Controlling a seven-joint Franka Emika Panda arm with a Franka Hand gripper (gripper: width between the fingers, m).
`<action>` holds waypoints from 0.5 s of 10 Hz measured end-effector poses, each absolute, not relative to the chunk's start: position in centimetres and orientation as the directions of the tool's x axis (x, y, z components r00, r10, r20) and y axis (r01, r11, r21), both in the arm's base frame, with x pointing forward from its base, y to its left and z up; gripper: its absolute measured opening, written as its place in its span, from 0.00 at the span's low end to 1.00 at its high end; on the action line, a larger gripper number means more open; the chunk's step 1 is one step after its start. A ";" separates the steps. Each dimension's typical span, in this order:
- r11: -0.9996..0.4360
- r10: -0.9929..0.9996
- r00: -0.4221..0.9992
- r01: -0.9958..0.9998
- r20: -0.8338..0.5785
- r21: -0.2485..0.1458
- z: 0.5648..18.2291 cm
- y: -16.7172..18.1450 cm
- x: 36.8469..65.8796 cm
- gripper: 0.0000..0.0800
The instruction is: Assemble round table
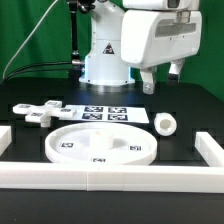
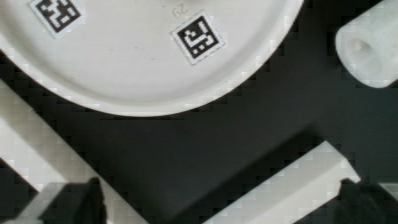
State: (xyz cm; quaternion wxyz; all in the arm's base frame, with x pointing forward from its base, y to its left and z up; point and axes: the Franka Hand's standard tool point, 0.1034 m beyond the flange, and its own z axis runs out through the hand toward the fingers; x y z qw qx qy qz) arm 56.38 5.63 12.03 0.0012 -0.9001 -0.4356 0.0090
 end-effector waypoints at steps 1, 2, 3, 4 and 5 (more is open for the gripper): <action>-0.621 0.784 0.620 0.784 -0.015 -0.010 12.0 5.6 56.4 0.81; -0.621 0.784 0.620 0.784 -0.015 -0.010 12.0 5.6 56.4 0.81; -0.621 0.784 0.620 0.784 -0.015 -0.010 12.0 5.6 56.4 0.81; -0.621 0.784 0.621 0.784 -0.016 -0.011 12.0 5.5 56.3 0.81; -0.567 0.824 0.567 0.824 0.000 0.004 11.2 4.5 56.1 0.81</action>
Offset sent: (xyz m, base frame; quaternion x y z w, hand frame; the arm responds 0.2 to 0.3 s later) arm 0.0000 0.0000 0.0000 0.0000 0.0000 0.0000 1.0000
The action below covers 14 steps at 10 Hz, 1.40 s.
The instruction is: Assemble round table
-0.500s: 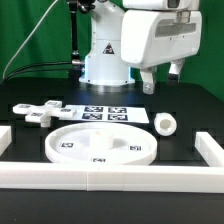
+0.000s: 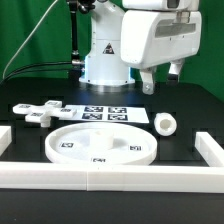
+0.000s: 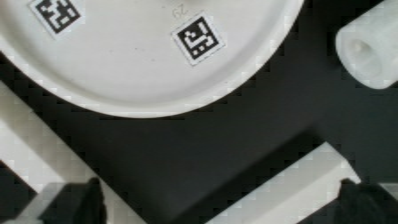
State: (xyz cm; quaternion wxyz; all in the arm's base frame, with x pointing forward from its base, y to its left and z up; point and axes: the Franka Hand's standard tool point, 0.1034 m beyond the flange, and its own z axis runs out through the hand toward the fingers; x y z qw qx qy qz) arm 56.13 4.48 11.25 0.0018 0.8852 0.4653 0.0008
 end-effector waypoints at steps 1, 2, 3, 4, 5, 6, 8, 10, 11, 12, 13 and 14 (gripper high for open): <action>-0.545 0.839 0.545 0.838 -0.001 0.006 10.1 2.8 55.3 0.81; -0.523 0.852 0.523 0.852 0.003 0.009 9.3 1.5 54.8 0.81; -0.487 0.874 0.487 0.873 0.010 0.016 8.2 0.2 54.4 0.81; -0.472 0.882 0.472 0.881 0.011 0.014 7.1 -1.3 54.1 0.81; -0.467 0.884 0.467 0.884 0.007 0.001 6.0 -2.1 53.8 0.81; -0.455 0.890 0.455 0.890 0.007 -0.005 5.0 -2.8 53.6 0.81; -0.449 0.894 0.449 0.893 0.003 -0.026 3.2 -3.7 53.3 0.81; -0.452 0.892 0.452 0.891 0.002 -0.038 2.0 -3.9 53.2 0.81; -0.452 0.892 0.452 0.891 0.002 -0.037 1.9 -3.9 53.2 0.81; -0.452 0.892 0.453 0.891 0.002 -0.038 1.8 -3.9 53.1 0.81; -0.452 0.892 0.453 0.891 0.001 -0.041 1.6 -3.9 53.0 0.81; -0.452 0.892 0.452 0.891 0.001 -0.041 1.6 -3.9 53.0 0.81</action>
Offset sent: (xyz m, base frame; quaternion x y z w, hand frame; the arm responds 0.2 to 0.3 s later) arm -0.0098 -0.0430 -0.0360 -0.0104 0.0401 -0.0676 0.9969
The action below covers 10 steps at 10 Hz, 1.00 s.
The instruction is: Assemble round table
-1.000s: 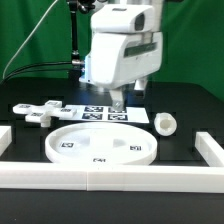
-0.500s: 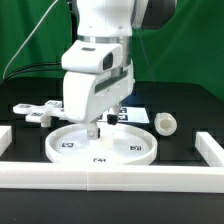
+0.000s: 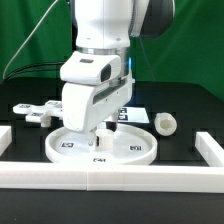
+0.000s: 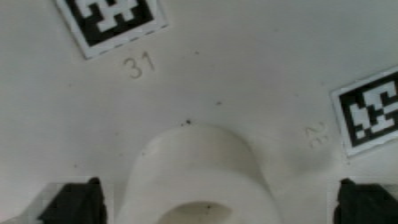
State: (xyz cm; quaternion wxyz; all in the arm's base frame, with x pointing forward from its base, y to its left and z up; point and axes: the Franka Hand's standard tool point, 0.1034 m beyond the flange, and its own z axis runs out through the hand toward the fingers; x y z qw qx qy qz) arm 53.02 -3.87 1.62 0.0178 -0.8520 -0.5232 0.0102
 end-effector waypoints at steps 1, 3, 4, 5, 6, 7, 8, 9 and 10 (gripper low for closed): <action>-0.452 0.892 0.452 0.891 0.001 -0.042 1.6 -3.9 53.0 0.68; -0.452 0.892 0.452 0.891 0.001 -0.041 1.6 -3.9 53.0 0.51; -0.452 0.892 0.452 0.891 0.001 -0.041 1.6 -3.9 53.0 0.51; -0.452 0.892 0.452 0.891 0.001 -0.041 1.6 -3.9 53.0 0.51; -0.452 0.892 0.452 0.891 0.001 -0.041 1.6 -3.9 53.0 0.51; -0.452 0.892 0.452 0.891 0.001 -0.041 1.6 -3.9 53.0 0.51; -0.452 0.892 0.452 0.891 0.001 -0.041 1.6 -3.9 53.0 0.51; -0.454 0.891 0.454 0.890 0.001 -0.041 1.6 -3.6 53.1 0.51; -0.444 0.896 0.444 0.895 0.007 -0.041 1.6 -2.5 53.3 0.51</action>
Offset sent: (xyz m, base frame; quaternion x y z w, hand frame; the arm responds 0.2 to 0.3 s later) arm 0.0000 0.0000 0.0000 0.0000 0.0000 0.0000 1.0000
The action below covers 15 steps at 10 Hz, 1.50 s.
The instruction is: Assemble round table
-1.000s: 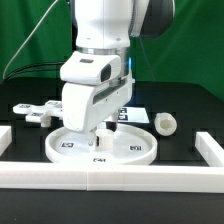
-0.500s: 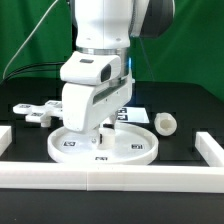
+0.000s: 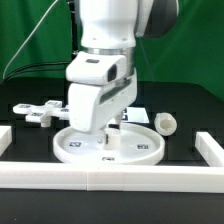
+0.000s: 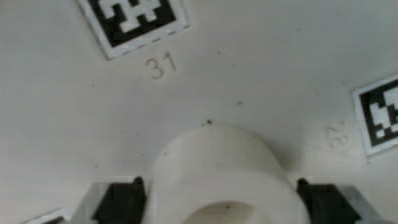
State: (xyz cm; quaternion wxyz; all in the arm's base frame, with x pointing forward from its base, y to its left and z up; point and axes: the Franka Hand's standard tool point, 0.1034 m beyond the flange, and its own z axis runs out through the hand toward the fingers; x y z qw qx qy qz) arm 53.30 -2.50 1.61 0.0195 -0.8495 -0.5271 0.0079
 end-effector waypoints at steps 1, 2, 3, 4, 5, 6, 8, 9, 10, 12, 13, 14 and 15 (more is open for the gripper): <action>-0.431 0.902 0.432 0.901 0.014 -0.039 1.6 -1.6 53.7 0.51; -0.423 0.906 0.424 0.906 0.020 -0.036 1.6 -1.0 54.1 0.51; -0.409 0.912 0.410 0.912 0.029 -0.034 1.6 0.0 54.7 0.51; -0.394 0.918 0.395 0.918 0.039 -0.030 1.6 1.0 55.6 0.51; -0.385 0.921 0.386 0.923 0.046 -0.028 1.7 1.8 56.2 0.51; -0.378 0.924 0.380 0.925 0.046 -0.042 1.6 2.6 56.4 0.51; -0.365 0.929 0.368 0.929 0.045 -0.061 1.7 3.6 56.5 0.51; -0.373 0.926 0.375 0.926 0.044 -0.062 1.8 3.7 56.5 0.51; -0.373 0.926 0.376 0.926 0.043 -0.064 1.8 3.7 56.5 0.51; -0.373 0.926 0.376 0.925 0.043 -0.064 1.7 3.7 56.4 0.53; -0.373 0.925 0.376 0.925 0.043 -0.065 1.7 3.7 56.4 0.72; -0.381 0.923 0.384 0.923 0.041 -0.064 1.9 3.7 56.3 0.80; -0.398 0.916 0.401 0.915 0.037 -0.061 2.7 3.6 55.8 0.80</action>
Offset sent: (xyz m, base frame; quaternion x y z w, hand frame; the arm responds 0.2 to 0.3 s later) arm 0.0390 0.0439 0.0013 -0.0007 0.0196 -0.0529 0.9984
